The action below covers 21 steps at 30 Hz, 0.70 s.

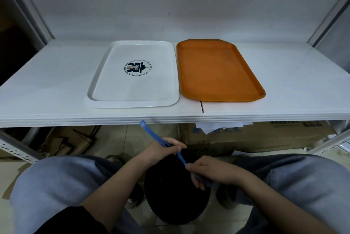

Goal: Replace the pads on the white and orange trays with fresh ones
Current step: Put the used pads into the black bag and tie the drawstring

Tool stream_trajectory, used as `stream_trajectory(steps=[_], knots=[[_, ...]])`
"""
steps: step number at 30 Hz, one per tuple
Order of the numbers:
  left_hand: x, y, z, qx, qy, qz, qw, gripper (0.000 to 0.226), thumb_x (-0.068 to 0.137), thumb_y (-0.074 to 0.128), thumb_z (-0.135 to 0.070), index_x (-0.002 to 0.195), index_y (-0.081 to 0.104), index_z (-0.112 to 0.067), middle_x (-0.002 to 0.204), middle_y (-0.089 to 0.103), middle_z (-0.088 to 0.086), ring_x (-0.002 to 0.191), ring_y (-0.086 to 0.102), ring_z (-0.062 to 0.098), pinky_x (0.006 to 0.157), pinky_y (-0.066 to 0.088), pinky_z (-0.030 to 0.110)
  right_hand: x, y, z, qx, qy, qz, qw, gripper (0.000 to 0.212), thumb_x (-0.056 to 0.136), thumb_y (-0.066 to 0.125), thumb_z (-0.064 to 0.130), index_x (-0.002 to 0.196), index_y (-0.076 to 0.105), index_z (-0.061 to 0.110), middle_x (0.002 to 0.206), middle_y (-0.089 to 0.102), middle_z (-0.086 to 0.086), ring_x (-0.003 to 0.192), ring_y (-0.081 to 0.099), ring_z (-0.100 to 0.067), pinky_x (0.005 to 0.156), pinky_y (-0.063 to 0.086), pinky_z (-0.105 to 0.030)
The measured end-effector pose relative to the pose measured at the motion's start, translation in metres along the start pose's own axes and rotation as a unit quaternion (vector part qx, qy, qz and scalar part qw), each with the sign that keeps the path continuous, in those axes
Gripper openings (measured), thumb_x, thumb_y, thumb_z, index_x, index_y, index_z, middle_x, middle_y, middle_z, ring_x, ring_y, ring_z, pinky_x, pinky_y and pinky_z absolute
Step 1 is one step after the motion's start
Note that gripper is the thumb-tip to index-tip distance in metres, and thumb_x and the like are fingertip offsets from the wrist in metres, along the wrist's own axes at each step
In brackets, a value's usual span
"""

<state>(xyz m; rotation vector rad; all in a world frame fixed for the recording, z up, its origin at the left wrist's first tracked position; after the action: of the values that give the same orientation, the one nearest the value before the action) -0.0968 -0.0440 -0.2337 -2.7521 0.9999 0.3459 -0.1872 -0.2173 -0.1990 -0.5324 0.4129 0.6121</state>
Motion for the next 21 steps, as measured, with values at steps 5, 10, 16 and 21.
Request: stream_trajectory(steps=[5,10,16,21], knots=[[0.004,0.001,-0.001,0.051,0.035,0.026,0.998,0.019,0.082,0.067,0.004,0.08,0.07,-0.015,0.065,0.069,-0.008,0.06,0.062,0.001,0.063,0.049,0.014,0.034,-0.011,-0.013,0.002,0.008,-0.207,0.978,0.023,0.099,0.045,0.032,0.103,0.061,0.016,0.091,0.066,0.002,0.08,0.066,-0.023,0.081,0.051,-0.037],[0.003,-0.004,0.0,0.076,0.066,0.007,0.995,0.016,0.08,0.071,0.001,0.081,0.058,-0.01,0.067,0.069,-0.001,0.061,0.065,0.005,0.063,0.048,0.014,0.06,-0.008,-0.012,0.045,-0.058,-0.201,0.977,0.021,0.088,0.054,-0.005,0.102,0.061,0.009,0.105,0.061,-0.018,0.083,0.062,-0.025,0.07,0.049,-0.024],[0.004,-0.009,0.006,0.167,0.102,-0.032,0.98,0.02,0.081,0.072,-0.009,0.079,0.055,-0.021,0.08,0.068,0.01,0.074,0.065,0.013,0.067,0.05,0.023,0.062,-0.012,-0.016,0.054,-0.055,-0.19,0.979,0.012,0.09,0.061,0.009,0.088,0.067,0.019,0.091,0.061,-0.001,0.076,0.057,-0.007,0.071,0.047,-0.017],[0.004,-0.006,0.012,0.302,0.153,-0.145,0.93,0.02,0.08,0.064,-0.018,0.08,0.049,-0.031,0.075,0.06,-0.011,0.075,0.062,0.014,0.066,0.052,0.036,0.068,-0.009,-0.017,0.067,-0.025,-0.204,0.976,0.01,0.092,0.058,0.013,0.094,0.065,0.007,0.087,0.063,-0.001,0.074,0.058,-0.008,0.07,0.045,-0.017]])
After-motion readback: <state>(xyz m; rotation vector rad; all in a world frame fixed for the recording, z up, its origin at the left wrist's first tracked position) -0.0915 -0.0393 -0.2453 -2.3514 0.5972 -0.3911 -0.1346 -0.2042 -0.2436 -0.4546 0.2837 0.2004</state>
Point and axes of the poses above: each hand's wrist, its own x-axis towards the middle knuckle, its own y-axis out of the palm, z = x × y, the point moved 1 cm from there along x, towards the middle knuckle
